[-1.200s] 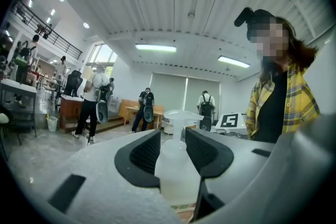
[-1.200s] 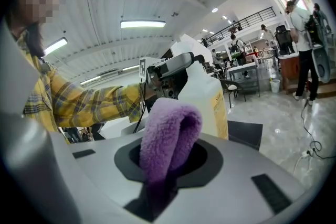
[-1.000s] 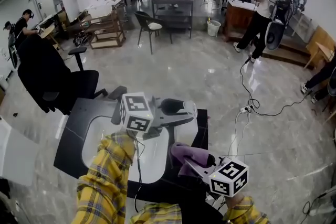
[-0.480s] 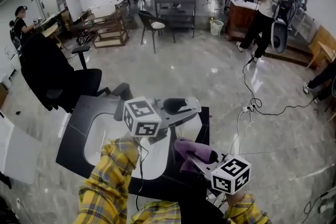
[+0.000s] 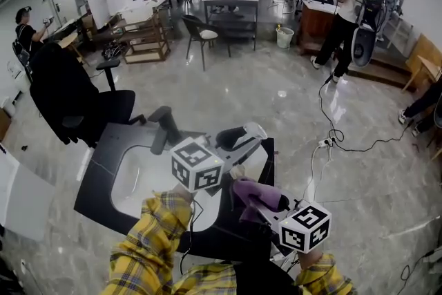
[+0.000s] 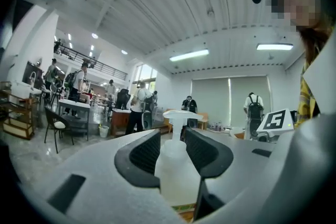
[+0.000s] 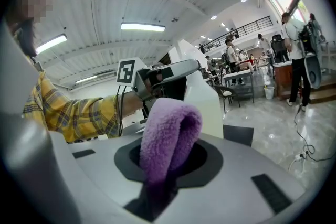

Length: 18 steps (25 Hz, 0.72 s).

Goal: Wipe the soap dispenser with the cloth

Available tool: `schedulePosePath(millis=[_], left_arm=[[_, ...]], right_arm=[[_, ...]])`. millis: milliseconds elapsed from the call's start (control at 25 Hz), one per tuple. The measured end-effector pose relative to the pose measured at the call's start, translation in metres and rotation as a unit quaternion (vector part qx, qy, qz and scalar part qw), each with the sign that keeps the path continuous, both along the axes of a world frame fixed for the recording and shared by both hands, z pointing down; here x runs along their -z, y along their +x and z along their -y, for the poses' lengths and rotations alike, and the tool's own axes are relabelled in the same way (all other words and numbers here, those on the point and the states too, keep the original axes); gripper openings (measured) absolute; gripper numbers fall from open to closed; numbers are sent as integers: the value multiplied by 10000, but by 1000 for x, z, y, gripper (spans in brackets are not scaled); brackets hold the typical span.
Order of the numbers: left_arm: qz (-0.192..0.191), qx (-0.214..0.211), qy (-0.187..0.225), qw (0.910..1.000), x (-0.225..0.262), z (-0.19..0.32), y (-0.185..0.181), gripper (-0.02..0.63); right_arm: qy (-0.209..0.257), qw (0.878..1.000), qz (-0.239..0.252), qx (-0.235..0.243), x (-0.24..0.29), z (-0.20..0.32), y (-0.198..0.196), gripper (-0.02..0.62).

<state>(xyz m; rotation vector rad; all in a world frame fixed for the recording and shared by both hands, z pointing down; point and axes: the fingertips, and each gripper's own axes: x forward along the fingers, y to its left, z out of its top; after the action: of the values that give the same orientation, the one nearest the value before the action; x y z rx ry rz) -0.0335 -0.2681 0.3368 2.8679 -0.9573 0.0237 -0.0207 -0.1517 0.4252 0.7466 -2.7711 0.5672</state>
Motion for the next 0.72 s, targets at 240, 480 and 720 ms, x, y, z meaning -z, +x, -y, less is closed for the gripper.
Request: schedulePosePath(millis=[240,480,720], left_arm=[[-43,561,8,9984,-4,-1,-1,144],[-104,1051,76,9944,-2,-4,-5,144],[-111,1550,206,9876,2,-3,-2,144]], right_arm=[[-7,9999,-9,-122,-6,-3,7,74],[-14,9998,-47,-188,-7,-7,8,74],[-55,9996,-28,-279,-6,-5,17,75]])
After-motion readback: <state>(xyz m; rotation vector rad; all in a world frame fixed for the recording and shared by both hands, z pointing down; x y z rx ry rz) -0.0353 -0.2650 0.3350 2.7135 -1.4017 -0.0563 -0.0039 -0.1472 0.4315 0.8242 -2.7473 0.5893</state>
